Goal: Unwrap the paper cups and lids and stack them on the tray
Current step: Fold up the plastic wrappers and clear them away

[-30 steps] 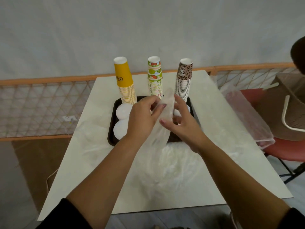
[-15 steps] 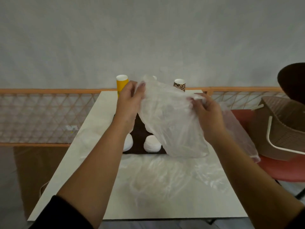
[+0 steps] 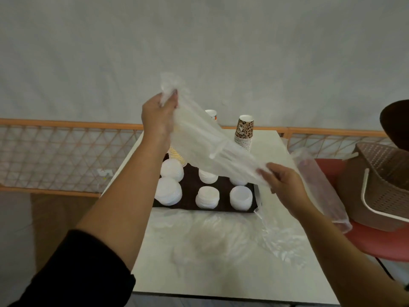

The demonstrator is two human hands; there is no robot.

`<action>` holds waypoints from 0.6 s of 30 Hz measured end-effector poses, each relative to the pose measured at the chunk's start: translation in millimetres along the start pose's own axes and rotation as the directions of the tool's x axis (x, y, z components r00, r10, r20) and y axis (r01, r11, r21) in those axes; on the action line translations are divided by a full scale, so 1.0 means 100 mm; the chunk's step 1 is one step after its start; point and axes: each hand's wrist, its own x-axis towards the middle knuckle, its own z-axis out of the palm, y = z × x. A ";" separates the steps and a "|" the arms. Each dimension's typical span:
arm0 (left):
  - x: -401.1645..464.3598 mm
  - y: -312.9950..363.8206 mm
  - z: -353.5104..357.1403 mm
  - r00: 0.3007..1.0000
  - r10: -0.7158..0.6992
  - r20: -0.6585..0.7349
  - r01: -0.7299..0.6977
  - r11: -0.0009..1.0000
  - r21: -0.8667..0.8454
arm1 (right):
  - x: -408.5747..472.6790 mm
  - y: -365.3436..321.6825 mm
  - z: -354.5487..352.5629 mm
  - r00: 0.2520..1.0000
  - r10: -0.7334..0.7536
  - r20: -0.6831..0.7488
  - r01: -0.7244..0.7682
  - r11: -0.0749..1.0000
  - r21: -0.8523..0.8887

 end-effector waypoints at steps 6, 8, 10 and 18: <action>-0.14 0.07 0.16 0.884 0.004 0.468 -0.173 0.932 0.318 | 0.13 -0.18 -0.24 0.970 0.037 0.240 -0.089 0.974 0.210; -0.31 0.08 0.33 0.812 -0.065 0.579 -0.195 0.906 0.376 | 0.27 -0.57 -0.16 0.966 -0.077 0.247 -0.012 0.940 0.341; -0.47 0.09 0.49 0.747 -0.079 0.660 -0.204 0.918 0.341 | 0.38 -0.85 0.06 0.944 -0.174 0.279 0.087 0.951 0.297; -0.36 0.29 0.53 0.768 0.146 0.624 -0.397 0.873 0.284 | 0.22 -0.71 0.54 0.978 -0.002 0.210 -0.041 0.979 0.198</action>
